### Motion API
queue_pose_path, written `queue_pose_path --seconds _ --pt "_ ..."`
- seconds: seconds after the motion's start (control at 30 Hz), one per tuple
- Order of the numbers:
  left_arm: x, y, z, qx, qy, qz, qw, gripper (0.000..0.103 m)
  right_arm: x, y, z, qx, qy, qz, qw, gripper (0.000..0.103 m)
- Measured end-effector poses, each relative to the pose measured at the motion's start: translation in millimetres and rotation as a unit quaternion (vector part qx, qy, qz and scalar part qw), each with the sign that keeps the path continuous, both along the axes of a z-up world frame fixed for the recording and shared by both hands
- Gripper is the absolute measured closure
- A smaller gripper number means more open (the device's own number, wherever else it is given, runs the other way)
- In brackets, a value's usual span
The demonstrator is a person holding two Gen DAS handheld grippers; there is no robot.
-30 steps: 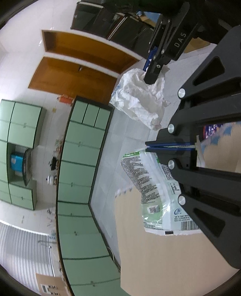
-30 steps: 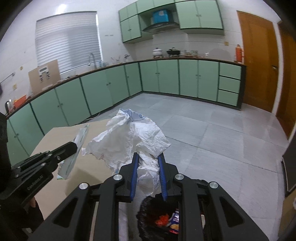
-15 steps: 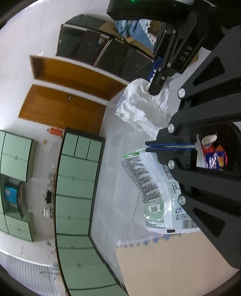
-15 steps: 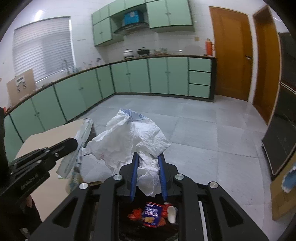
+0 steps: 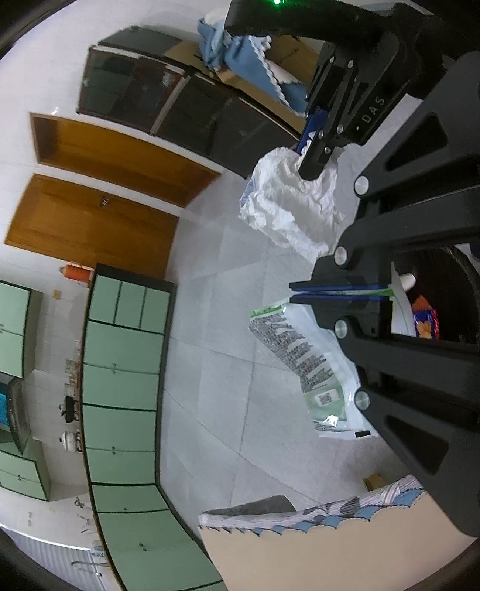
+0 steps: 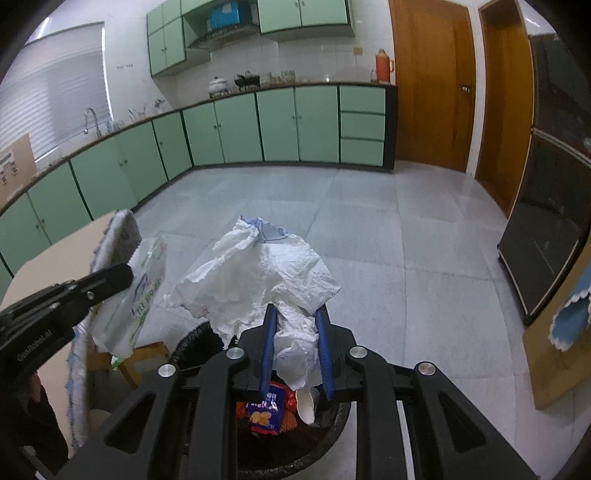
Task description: Collect trash
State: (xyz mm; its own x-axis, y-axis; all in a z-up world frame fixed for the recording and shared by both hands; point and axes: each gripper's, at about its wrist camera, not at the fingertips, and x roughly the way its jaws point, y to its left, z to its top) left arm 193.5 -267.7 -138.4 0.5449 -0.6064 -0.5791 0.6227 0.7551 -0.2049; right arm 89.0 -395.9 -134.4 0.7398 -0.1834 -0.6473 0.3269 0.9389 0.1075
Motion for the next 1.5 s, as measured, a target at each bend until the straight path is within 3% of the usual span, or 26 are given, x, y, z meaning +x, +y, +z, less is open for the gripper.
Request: queue_pose_path --seconds 0.37,0.47,0.63,0.77,0.8,0.87,1.0,1.17,1.5 --pt "20 1 -28 0.036 0.026 0.02 0.9988 0.094 24 -5 -24 0.013 0.021 0.012 1.0 0.08" --pt "21 1 -27 0.038 0.029 0.023 0.9986 0.08 34 -11 -32 0.019 0.038 0.015 0.999 0.077" --pt "24 0 -25 0.039 0.028 0.027 0.9985 0.073 46 -15 -44 0.031 0.056 0.017 0.998 0.073" --pt "25 8 -19 0.036 0.027 0.036 0.9984 0.066 48 -15 -49 0.032 0.064 0.016 0.997 0.053" --pt "24 10 -17 0.036 0.022 0.038 0.9984 0.064 47 -14 -48 0.031 0.064 0.015 0.997 0.044" --pt "23 13 -12 0.037 0.016 0.042 0.9983 0.061 44 -11 -45 0.028 0.059 0.012 0.998 0.032" --pt "18 26 0 0.032 0.008 0.05 0.9982 0.054 36 -5 -33 0.016 0.048 0.009 0.999 0.017" --pt "9 47 20 0.029 -0.004 0.07 0.9971 0.037 22 8 -7 0.027 0.022 0.025 0.999 0.007" --pt "-29 94 58 0.028 -0.025 0.094 0.9949 0.021 -17 55 51 0.023 -0.023 0.078 0.996 0.006"
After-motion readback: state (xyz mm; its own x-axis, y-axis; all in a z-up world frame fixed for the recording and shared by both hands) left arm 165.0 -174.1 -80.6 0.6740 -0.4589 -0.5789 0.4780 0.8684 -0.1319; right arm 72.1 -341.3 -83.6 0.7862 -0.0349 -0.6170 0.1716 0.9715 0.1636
